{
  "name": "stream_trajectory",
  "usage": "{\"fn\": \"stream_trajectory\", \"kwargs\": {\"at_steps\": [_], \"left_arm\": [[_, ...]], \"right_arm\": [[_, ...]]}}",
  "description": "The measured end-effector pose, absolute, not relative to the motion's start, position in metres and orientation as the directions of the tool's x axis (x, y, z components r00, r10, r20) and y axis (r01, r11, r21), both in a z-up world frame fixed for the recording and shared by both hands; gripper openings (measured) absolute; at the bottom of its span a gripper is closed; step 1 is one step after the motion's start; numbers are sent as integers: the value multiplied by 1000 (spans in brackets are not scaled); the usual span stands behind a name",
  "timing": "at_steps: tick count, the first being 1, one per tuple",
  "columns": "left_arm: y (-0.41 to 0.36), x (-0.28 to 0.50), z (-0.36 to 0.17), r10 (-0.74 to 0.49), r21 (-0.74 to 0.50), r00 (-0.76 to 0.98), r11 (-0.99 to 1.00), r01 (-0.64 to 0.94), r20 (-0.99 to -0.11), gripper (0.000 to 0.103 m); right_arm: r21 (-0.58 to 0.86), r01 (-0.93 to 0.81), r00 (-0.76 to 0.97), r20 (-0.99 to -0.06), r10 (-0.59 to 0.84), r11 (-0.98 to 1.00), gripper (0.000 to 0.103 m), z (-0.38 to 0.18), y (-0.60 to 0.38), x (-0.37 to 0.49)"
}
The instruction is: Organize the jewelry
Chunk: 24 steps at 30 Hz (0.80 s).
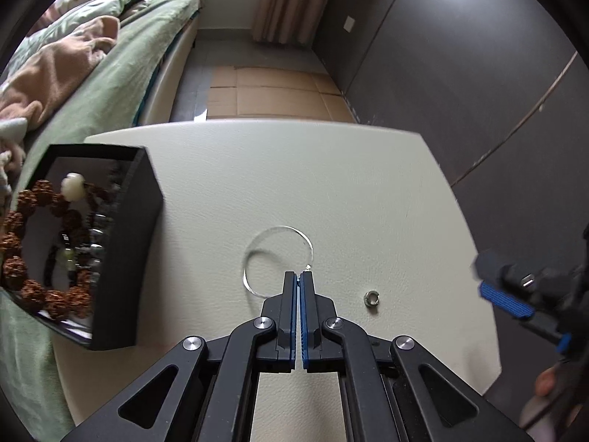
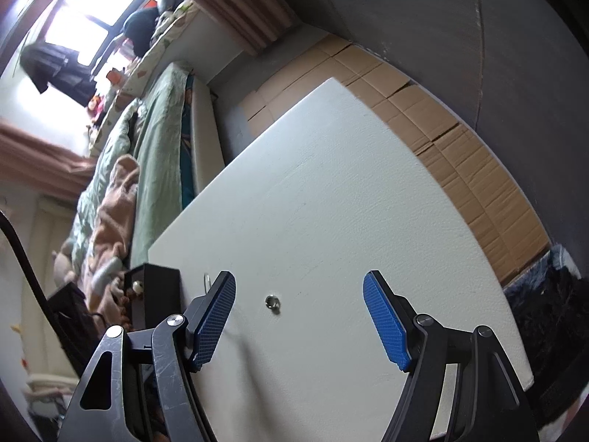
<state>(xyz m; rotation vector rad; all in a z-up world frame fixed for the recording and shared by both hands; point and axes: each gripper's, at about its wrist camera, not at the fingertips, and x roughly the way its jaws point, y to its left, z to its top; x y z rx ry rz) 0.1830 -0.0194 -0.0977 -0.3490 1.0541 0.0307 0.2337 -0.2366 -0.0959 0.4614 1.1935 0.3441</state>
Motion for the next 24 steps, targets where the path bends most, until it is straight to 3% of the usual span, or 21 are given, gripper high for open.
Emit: {"fn": "stream_trajectory", "kwargs": {"at_steps": [6,12,24], "left_arm": [[-5,176,-72,-144,-295,555,936,-193,-819,0],[7,175,-68,-166,-323,563,927,-191,-810,0],[41,171,-76,-213,-393,518,881,-265,-828,1]], "right_arm": [[415,-108,331,-842,426,904,70,-96,-206,229],[332,-193,290,-880,377,923,45,-109,-175,227],[215,-253,262,-923,281,943,44,-132,-144,225]]}}
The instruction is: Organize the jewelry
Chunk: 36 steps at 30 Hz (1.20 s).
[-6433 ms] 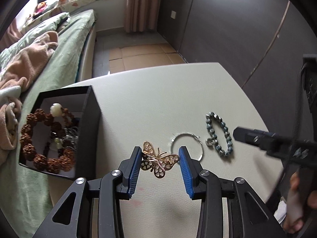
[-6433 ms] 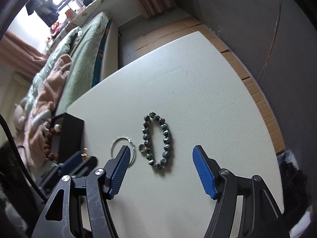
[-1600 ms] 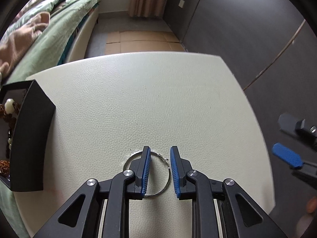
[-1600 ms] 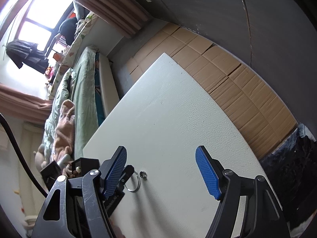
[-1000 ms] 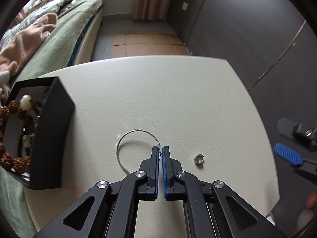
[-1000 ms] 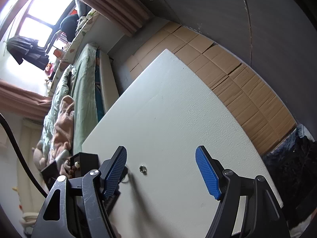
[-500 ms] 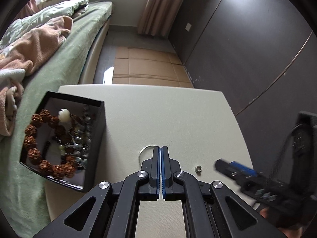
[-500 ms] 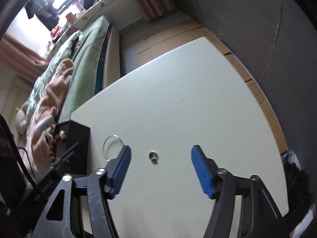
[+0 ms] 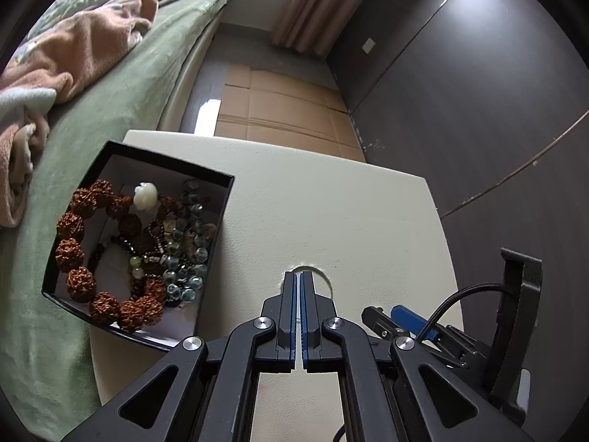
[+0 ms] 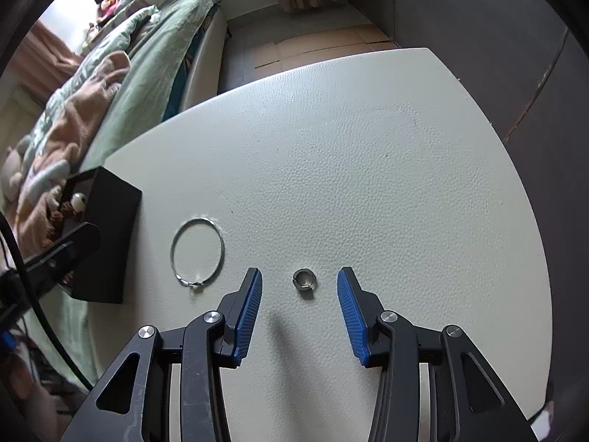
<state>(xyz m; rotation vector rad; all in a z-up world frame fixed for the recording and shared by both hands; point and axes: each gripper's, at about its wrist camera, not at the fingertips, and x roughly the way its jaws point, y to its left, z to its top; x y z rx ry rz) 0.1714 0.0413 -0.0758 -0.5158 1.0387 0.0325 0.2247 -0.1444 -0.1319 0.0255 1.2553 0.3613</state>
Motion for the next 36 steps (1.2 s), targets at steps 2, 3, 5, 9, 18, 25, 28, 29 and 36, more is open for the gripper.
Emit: {"fn": "stream_trajectory", "kwargs": {"at_steps": [2,3,5,9,18,25,28,29,36], "left_arm": [[42,171,-77,-209,-387,510,881,-271,-834,1],[41,171,-78,-210,-386,507,881,-272,-836,1],[42,171,-79,-213,-386,504,882,-269,-837,1],[32,174,-83,-214,-368,481,895,-253,-850,1],[-4,180,-110,-153,-242,364,947,-213,-919,2],[-14,182,-118,-73,-153,339,964,-216,-938,2],[-16,181,-114,-70,-147,354,969,-197,-933,3],[-16,180,-111,-69,-147,365,971,-190,-929,6],[-3,175,-99,-86,-189,413,958,-216,-907,70]], "right_arm": [[178,-276,279,-926,256,945,43,-130,-139,222],[165,-286,287,-925,249,944,41,-130,-137,221],[113,-309,305,-929,211,944,29,-130,-134,219],[117,-320,296,-930,217,940,14,-129,-142,218],[182,-269,338,-902,270,946,14,-105,-183,219],[205,-243,350,-893,283,948,14,-97,-195,224],[201,-245,352,-893,280,948,14,-97,-194,225],[200,-246,352,-893,280,948,14,-96,-194,225],[202,-238,357,-891,279,950,14,-94,-197,226]]}}
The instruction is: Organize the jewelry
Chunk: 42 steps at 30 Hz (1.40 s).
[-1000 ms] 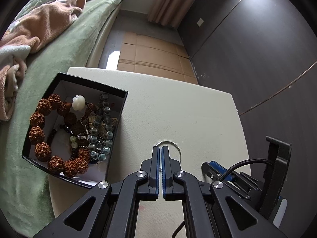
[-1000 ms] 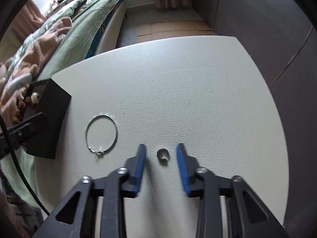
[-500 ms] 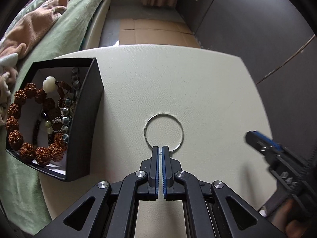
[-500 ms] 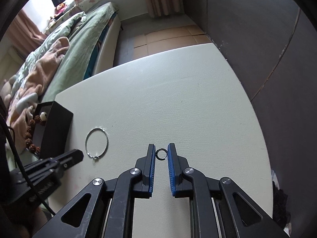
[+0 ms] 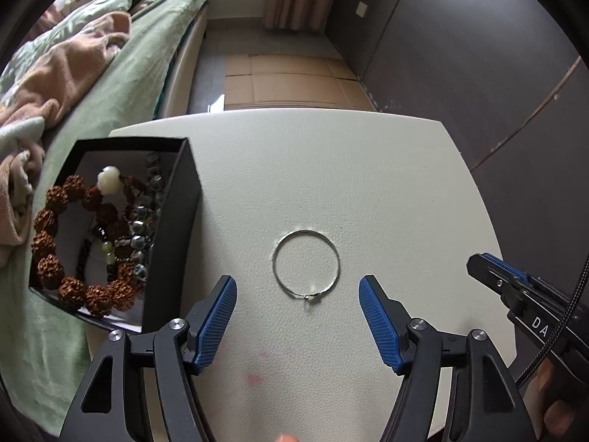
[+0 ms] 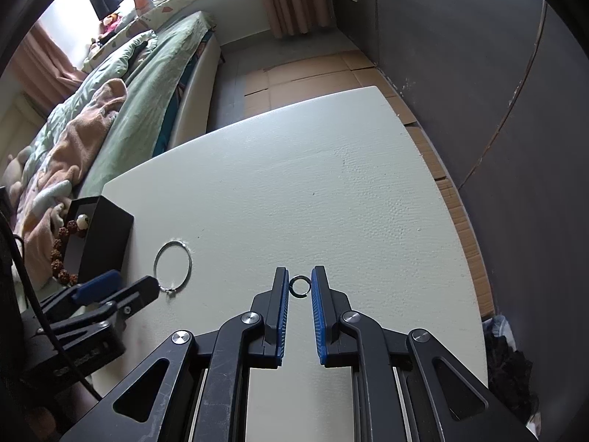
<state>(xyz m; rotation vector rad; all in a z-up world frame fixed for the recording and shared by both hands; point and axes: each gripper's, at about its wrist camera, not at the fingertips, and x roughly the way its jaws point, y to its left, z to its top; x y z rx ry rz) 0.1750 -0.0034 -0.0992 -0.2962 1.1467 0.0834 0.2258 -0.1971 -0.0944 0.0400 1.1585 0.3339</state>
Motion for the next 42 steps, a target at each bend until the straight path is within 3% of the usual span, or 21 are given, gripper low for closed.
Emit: {"fn": "stream_trajectory", "kwargs": {"at_steps": [12,17,22,26,34,37,38,42], "left_arm": [[2,165,-92,-84,-222,491,948,-230,-867,70],[9,163,-101,-151,-302,469,916,-265,-870,70],[-5,170,-107,-56,-168,418,957,-236,-907,70],[-12,175,-112,-7,-111,407,966,-231,-914,61],[-19,174,-118,59,-16,377,981,-194,-924,61],[-18,174,-120,114,40,367,978,-204,-923,50],[-15,174,-120,128,49,367,975,-217,-921,41],[4,174,-116,111,2,379,961,-275,-919,19]], "right_arm": [[208,-208,370,-888,274,956,14,-93,-206,230],[203,-205,371,-889,268,957,14,-93,-210,231],[198,-212,370,-890,266,957,14,-93,-206,229],[193,-217,368,-892,263,957,14,-94,-205,228],[192,-210,371,-892,259,959,14,-92,-208,229],[192,-211,370,-892,260,958,14,-93,-207,228],[191,-213,370,-892,260,958,14,-93,-207,228],[184,-217,370,-893,256,959,14,-92,-205,227]]}}
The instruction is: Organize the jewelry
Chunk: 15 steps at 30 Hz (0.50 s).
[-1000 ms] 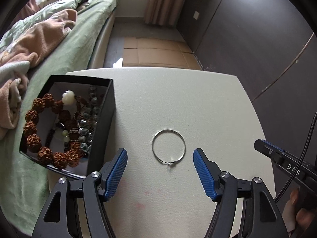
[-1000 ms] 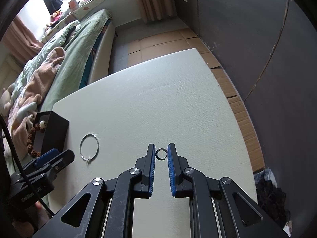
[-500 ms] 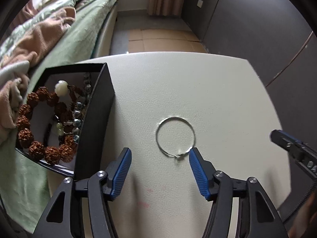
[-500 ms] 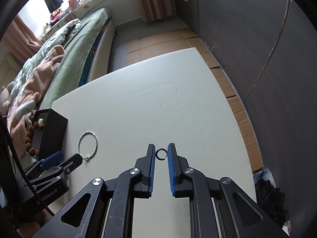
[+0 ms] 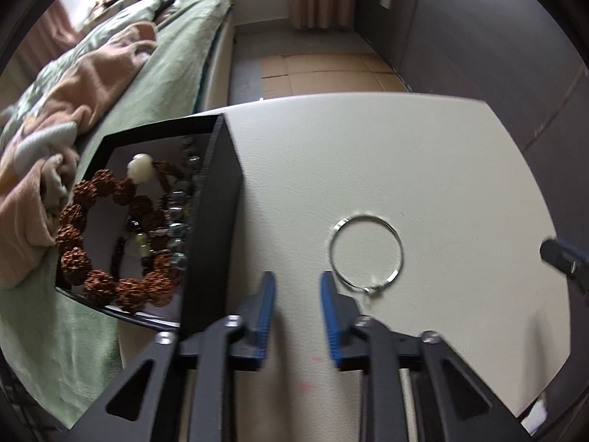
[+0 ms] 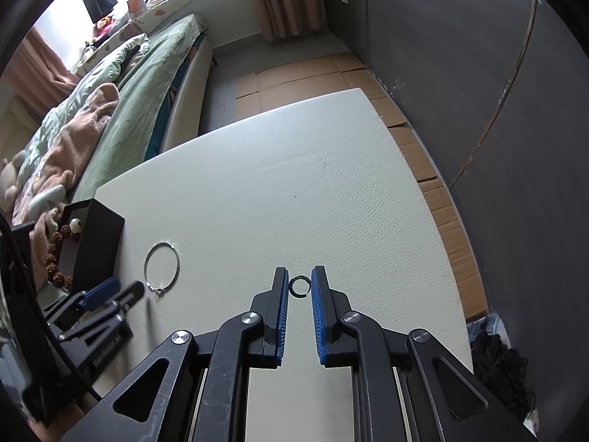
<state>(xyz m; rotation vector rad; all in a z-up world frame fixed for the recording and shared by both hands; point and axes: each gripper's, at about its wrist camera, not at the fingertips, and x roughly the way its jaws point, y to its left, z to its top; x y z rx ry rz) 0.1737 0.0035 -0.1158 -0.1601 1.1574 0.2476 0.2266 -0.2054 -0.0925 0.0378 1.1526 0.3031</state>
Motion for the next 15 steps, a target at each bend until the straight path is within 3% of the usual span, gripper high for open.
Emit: {"fn": "stream_trajectory", "kwargs": {"at_steps": [7,15], "left_arm": [[17,172,-110,-45,-184,386,926,-329,-921,16],[0,184,-114,43,-86,373,943,-320,-927,16]], "right_arm": [[176,-222,370,-895,250,959,14,-93,-204,225],[177,-220,370,-895,250,959,14,-94,-204,224]]}}
